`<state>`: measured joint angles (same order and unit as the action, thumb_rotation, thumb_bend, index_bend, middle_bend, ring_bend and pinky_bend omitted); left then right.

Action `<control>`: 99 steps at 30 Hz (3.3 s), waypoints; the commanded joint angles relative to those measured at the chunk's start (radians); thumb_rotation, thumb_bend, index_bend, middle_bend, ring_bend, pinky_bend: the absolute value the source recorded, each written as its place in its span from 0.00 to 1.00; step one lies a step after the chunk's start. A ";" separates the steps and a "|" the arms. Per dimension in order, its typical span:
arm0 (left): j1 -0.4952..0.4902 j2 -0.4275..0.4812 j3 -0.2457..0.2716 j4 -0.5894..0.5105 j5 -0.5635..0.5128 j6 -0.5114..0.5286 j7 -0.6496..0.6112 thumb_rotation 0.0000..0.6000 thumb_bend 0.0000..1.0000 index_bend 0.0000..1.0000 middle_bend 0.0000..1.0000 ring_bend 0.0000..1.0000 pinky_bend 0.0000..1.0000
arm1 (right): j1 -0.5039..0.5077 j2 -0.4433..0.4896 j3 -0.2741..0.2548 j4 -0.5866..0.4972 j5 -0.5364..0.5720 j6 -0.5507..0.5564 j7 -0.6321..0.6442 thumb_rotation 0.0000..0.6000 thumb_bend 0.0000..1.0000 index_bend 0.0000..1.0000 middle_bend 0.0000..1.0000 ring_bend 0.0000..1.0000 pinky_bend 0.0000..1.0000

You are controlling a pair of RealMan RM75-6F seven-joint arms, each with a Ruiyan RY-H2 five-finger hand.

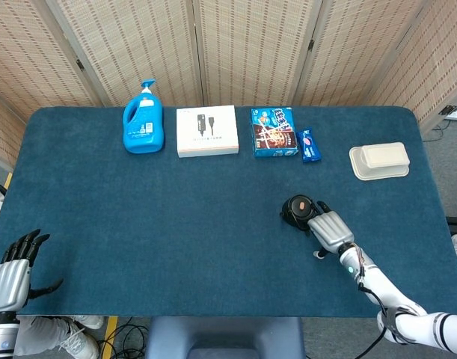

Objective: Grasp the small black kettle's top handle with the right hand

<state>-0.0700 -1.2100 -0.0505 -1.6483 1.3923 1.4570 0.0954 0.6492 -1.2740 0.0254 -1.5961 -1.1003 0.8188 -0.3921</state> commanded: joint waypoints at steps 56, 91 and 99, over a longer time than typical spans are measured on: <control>0.013 0.035 0.004 -0.057 0.014 0.009 -0.005 1.00 0.15 0.21 0.10 0.11 0.14 | 0.035 0.164 0.054 -0.075 -0.134 -0.105 0.390 1.00 0.00 0.98 0.98 0.91 0.11; 0.001 0.034 0.003 -0.069 0.028 0.001 -0.018 0.02 0.15 0.21 0.10 0.11 0.14 | 0.008 0.206 0.014 -0.246 0.071 0.034 0.128 0.68 0.03 1.00 1.00 0.99 0.14; 0.000 0.034 0.003 -0.062 0.029 0.000 -0.028 0.00 0.15 0.21 0.10 0.11 0.14 | 0.000 0.186 0.017 -0.226 0.049 0.054 0.129 0.68 0.40 1.00 1.00 1.00 0.22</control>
<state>-0.0702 -1.1763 -0.0475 -1.7104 1.4212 1.4565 0.0678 0.6495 -1.0872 0.0417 -1.8228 -1.0510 0.8727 -0.2632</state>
